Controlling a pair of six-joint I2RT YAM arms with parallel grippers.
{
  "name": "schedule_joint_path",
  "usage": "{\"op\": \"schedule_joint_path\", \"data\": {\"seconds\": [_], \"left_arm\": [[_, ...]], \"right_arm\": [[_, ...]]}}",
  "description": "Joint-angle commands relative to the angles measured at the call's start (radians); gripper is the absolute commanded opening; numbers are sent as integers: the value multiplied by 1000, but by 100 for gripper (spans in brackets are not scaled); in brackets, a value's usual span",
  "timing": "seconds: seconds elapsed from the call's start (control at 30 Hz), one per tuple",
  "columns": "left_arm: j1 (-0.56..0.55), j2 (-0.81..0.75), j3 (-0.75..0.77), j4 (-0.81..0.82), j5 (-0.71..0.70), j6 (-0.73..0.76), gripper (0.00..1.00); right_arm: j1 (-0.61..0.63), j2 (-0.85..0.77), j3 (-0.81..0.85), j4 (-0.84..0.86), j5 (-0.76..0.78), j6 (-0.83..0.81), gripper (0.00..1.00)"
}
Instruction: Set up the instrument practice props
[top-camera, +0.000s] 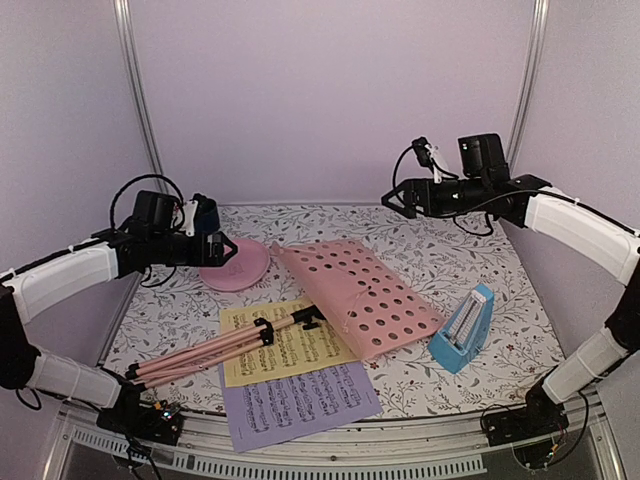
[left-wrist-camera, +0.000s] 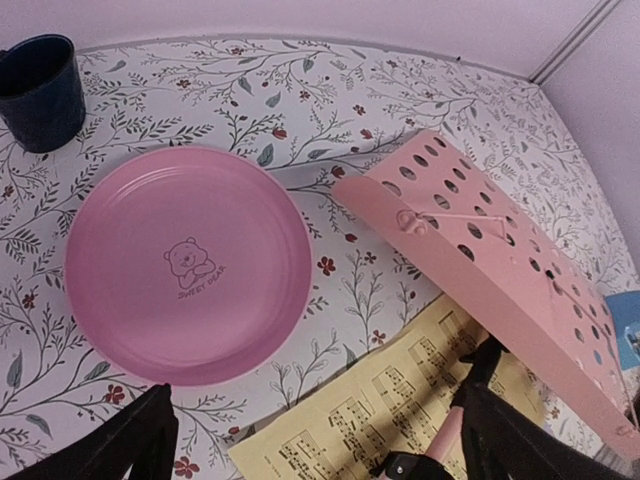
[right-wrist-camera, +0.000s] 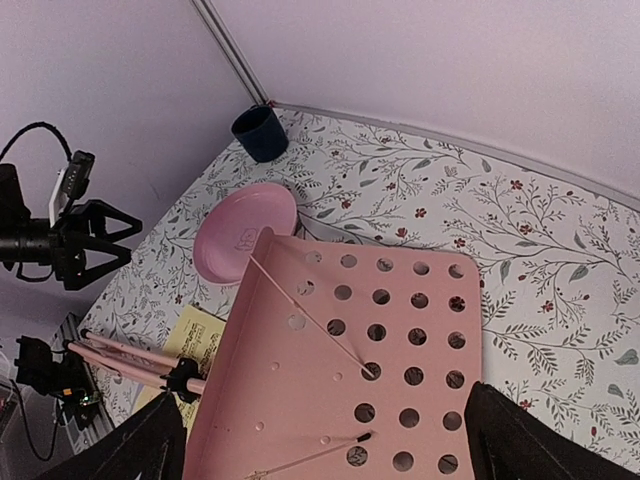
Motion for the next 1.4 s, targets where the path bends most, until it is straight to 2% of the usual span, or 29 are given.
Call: {"op": "schedule_joint_path", "data": {"seconds": [0.0,0.17,0.33,0.43,0.73,0.83,1.17,1.37], "left_arm": [[-12,-15,-29,49,38,6,99],[-12,-6,-35,76,55,-2,99],[-12,-4,-50,96,52,-11,99],[-12,-7,-61,110,51,-15,99],[-13,-47,-93,130,53,-39,99],[-12,-68,-108,136,50,-41,99],[-13,-56,-114,164,58,-57,99],[-12,-55,-120,173,52,-68,99]], "right_arm": [[66,125,170,-172,21,-21,99],[146,276,322,-342,58,-5,99],[228,394,423,-428,-26,-42,99],[290,482,499,-499,-7,-69,99],[390,585,526,-544,70,-70,100],[399,606,531,-545,63,-58,94],[426,685,597,-591,113,-34,53],[475,739,670,-666,243,-17,41]]}}
